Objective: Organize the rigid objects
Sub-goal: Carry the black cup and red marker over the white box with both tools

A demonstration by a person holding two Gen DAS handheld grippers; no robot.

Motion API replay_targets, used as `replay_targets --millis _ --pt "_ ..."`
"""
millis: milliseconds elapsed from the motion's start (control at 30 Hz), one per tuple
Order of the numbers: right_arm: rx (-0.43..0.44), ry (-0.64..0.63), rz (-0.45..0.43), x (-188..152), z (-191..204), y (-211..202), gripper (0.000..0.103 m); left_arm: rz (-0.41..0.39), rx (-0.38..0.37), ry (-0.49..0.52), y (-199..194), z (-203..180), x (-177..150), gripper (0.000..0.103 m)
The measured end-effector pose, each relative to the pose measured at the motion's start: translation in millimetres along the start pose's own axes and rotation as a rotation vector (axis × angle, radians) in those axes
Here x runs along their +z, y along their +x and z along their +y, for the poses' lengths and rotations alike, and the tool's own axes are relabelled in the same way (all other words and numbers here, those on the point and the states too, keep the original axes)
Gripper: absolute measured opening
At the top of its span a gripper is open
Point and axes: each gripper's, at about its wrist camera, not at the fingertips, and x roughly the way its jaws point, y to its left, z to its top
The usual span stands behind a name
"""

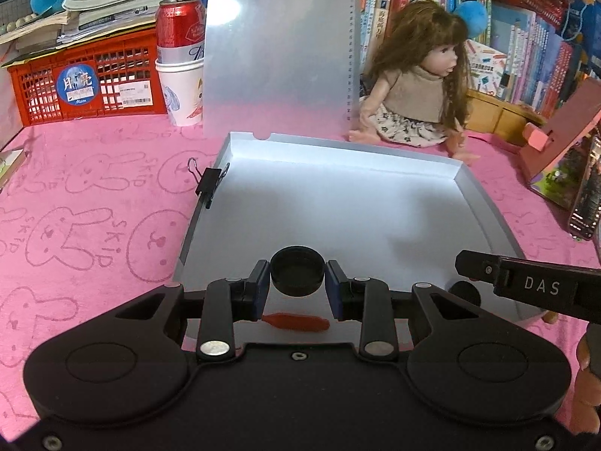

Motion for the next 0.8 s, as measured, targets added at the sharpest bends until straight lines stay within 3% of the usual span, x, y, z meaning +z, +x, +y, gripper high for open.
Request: replay_targets --millis 800 --pt "-0.052 0.019 0.009 -2 1 25 0.047 0.032 0.032 0.003 25 -3 -1 0.031"
